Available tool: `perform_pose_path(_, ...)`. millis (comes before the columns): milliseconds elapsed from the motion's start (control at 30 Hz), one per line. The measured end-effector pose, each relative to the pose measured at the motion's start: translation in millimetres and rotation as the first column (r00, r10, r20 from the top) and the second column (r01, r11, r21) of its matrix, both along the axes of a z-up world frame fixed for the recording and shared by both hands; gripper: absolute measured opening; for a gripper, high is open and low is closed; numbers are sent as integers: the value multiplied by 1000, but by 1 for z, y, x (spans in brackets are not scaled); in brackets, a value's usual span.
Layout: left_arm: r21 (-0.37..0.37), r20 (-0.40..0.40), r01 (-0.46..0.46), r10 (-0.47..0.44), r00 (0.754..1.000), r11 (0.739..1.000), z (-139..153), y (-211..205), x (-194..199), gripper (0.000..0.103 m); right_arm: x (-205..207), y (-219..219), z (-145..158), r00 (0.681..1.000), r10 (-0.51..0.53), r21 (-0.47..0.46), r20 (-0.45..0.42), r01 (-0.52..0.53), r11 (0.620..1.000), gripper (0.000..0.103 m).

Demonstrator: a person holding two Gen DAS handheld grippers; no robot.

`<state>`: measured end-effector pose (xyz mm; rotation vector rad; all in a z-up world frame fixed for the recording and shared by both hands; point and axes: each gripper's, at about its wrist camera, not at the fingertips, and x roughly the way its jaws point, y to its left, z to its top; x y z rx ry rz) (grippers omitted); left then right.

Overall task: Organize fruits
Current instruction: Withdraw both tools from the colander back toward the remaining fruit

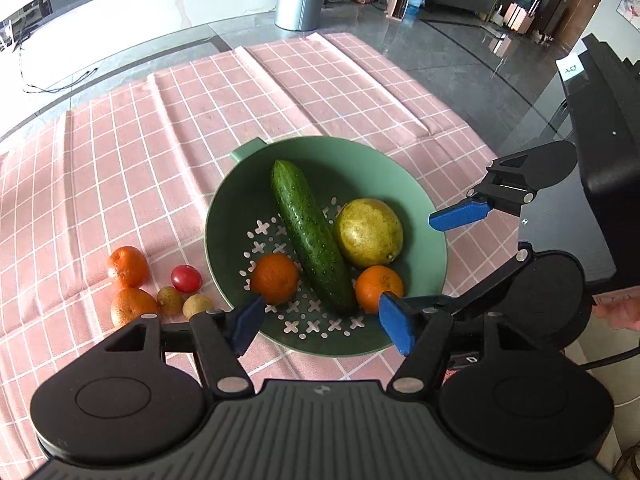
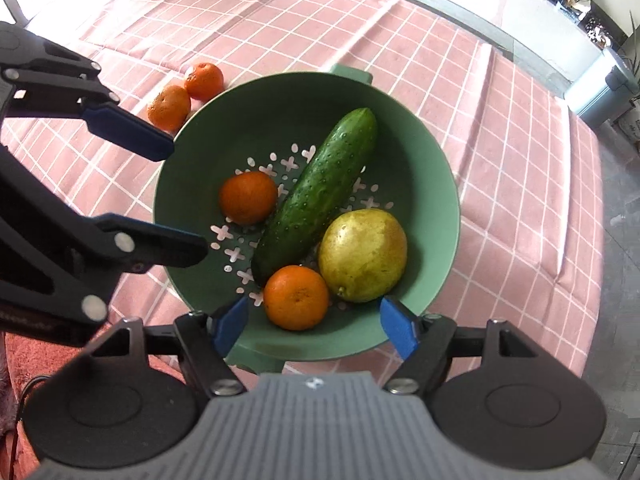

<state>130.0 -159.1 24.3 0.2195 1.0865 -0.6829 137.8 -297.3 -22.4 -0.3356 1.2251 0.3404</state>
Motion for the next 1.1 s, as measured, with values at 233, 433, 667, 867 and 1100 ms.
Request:
perform_pose_path(233,-13,136,-37,39,990,999,35,42,-17,77,-22,8,42,975,-124,83,185,110,990,70)
perform_pose_path(433,-8,231,-90,89,969,996,42,84,-25,77,-49,50,56,927,-205,220,314,138,966,69)
perform_pose_path(667,-45,287,-162,168,943,986,27,139,-34,75,-70,117,39,868,-289,324,404,160,932,63)
perform_pose_path(867,-91,304,-227,244,921,970,15,180,-39,74,-84,157,22,829,-352,344,435,208,916,59)
perform_pose_path(1100,-185,275,-255,299,914,949,-4,209,-33,70,-94,174,-1,795,-396,330,460,261,907,52)
